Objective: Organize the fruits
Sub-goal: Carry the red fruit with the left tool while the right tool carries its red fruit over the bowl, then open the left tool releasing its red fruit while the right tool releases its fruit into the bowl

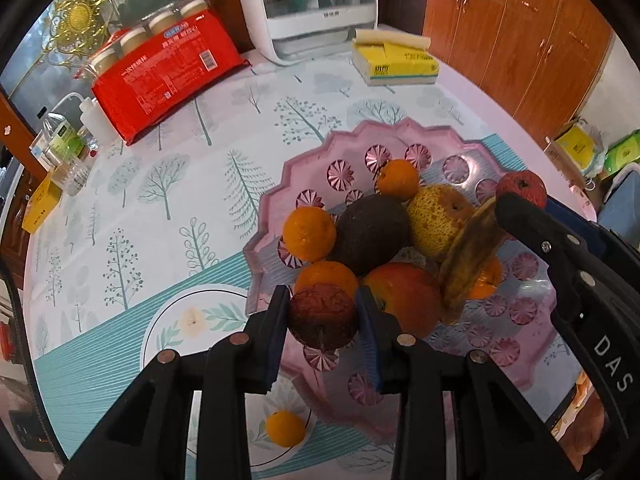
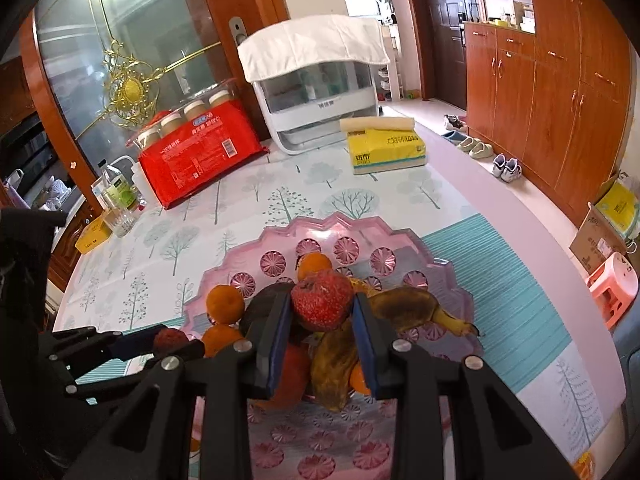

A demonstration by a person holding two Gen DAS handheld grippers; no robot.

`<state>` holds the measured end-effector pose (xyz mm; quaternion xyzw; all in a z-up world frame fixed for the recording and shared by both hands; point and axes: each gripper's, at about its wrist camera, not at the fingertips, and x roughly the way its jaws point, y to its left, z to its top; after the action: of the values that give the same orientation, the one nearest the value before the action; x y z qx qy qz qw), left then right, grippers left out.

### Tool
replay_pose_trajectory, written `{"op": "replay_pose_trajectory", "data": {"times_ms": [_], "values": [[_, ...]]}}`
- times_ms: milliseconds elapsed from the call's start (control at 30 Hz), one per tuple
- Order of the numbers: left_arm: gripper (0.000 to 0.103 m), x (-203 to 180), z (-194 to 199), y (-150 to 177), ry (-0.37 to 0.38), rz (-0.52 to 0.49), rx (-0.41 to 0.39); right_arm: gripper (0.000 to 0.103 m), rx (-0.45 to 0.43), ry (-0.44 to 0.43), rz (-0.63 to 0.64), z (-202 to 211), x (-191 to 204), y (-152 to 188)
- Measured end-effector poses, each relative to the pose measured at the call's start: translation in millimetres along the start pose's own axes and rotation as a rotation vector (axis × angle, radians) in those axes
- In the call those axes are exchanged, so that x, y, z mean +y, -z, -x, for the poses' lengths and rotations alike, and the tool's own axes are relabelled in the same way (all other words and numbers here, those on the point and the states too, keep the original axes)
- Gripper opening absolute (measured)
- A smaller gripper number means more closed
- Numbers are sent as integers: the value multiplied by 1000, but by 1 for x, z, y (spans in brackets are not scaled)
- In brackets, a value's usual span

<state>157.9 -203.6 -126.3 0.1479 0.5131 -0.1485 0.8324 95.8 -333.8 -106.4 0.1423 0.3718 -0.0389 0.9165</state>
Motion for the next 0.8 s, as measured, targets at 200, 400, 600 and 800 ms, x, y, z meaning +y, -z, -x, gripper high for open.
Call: {"op": "replay_pose_trajectory", "data": {"times_ms": [200,400,600,800], "values": [[32,-6,-17,-6,-13,-14,34,32,31,-2,3,-17,-4,1],[32,-6,-29,-8,-19,-18,66,32,51,17,0,-28,-9,3],[33,-7,-30,-7,-23,-29,65,33,47,42,21,-31,-7,3],[60,-8,-21,-4,-39,-45,37,41,36,55,38,-28,-2,4]]}}
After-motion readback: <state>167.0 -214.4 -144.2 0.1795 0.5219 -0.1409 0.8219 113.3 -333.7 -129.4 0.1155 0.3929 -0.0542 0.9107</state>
